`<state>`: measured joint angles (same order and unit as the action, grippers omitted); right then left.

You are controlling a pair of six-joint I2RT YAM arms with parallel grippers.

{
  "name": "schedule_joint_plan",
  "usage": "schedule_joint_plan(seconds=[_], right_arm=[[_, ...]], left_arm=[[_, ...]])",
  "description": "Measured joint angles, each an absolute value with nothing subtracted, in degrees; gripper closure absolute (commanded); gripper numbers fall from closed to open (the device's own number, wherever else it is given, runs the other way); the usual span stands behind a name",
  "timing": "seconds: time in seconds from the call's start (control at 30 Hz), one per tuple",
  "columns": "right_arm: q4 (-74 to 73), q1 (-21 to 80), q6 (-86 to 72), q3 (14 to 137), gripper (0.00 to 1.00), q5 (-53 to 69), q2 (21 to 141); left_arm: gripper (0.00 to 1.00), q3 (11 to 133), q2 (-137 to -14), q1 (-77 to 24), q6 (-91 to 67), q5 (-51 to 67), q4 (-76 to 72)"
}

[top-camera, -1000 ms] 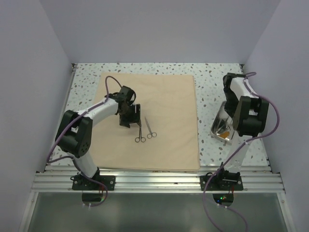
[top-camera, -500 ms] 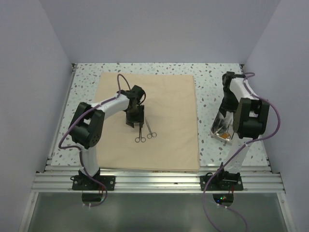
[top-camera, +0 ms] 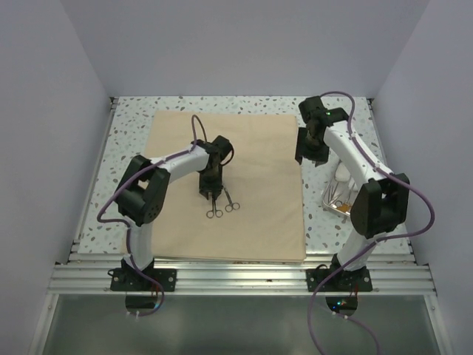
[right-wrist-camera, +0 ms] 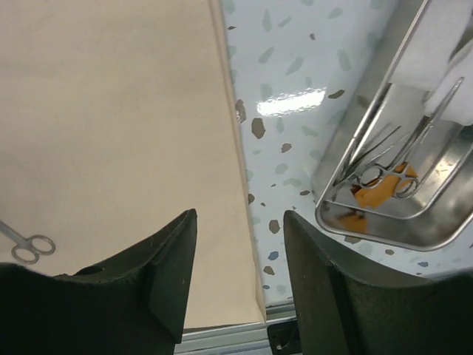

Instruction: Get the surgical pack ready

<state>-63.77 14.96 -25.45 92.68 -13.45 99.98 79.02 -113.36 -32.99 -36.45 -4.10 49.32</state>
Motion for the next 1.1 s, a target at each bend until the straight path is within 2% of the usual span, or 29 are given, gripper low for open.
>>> schedule_joint_plan(seconds=[0.3,0.33,0.5,0.7,1.1], right_arm=[[-60.2,17.7,-25.9,91.6,0.45,-4.0,100.0],[-58.8,18.0,-25.9,91.2,0.4,-1.4,100.0],[-49.1,18.7,-28.1,84.7,0.36,12.4,99.5],[-34.6,20.2,-36.8,76.1,0.41,26.2,102.0],[-15.2,28.8,-50.5,76.4,0.43,34.0,112.1]], left_arm=[[0.96,79.6,-113.8,-33.0,-36.2,-4.6,50.3],[1.0,79.6,-113.8,-33.0,-36.1,-4.5,50.2],[1.0,79.5,-113.5,-33.0,-34.9,-3.8,50.1],[1.0,75.8,-109.7,-32.4,-33.4,0.0,47.4],[1.0,74.1,-101.5,-32.2,-32.1,8.4,43.9]])
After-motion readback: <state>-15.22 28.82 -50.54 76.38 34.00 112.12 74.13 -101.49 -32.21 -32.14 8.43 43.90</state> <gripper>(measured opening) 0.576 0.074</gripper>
